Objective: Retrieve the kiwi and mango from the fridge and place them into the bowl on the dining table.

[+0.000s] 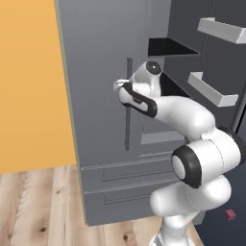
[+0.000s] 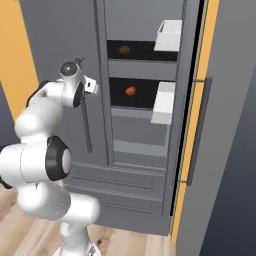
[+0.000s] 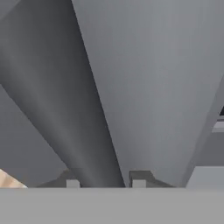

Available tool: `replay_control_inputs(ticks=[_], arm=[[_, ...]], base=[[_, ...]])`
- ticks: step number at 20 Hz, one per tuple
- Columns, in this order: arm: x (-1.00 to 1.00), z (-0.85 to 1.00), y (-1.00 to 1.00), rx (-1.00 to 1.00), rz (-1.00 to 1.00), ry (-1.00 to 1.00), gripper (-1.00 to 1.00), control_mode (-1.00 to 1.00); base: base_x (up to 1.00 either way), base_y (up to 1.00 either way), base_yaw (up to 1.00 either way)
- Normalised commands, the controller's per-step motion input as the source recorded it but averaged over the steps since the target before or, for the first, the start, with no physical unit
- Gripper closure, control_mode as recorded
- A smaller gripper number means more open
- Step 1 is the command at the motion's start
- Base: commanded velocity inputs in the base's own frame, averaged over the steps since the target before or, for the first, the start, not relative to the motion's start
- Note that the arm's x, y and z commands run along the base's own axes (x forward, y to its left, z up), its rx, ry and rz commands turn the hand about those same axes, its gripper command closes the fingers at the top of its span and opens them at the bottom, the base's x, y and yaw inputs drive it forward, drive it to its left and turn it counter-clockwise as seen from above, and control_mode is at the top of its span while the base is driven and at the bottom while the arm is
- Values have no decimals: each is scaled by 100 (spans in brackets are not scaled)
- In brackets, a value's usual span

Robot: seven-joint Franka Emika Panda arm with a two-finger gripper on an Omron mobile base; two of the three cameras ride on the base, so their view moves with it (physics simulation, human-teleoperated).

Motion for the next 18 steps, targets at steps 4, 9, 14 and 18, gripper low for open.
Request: replay_control_inputs(ticks=[4, 9, 14, 18], arm=[[-98, 1, 83, -7, 8, 22, 100, -100], [-100, 0, 100, -12, 9, 1, 100, -100], [-100, 1, 100, -17, 3, -13, 100, -100], [-100, 19, 100, -20, 0, -27, 100, -100]], base=[[0, 0, 0], [0, 0, 0], [0, 0, 0], [0, 0, 0]])
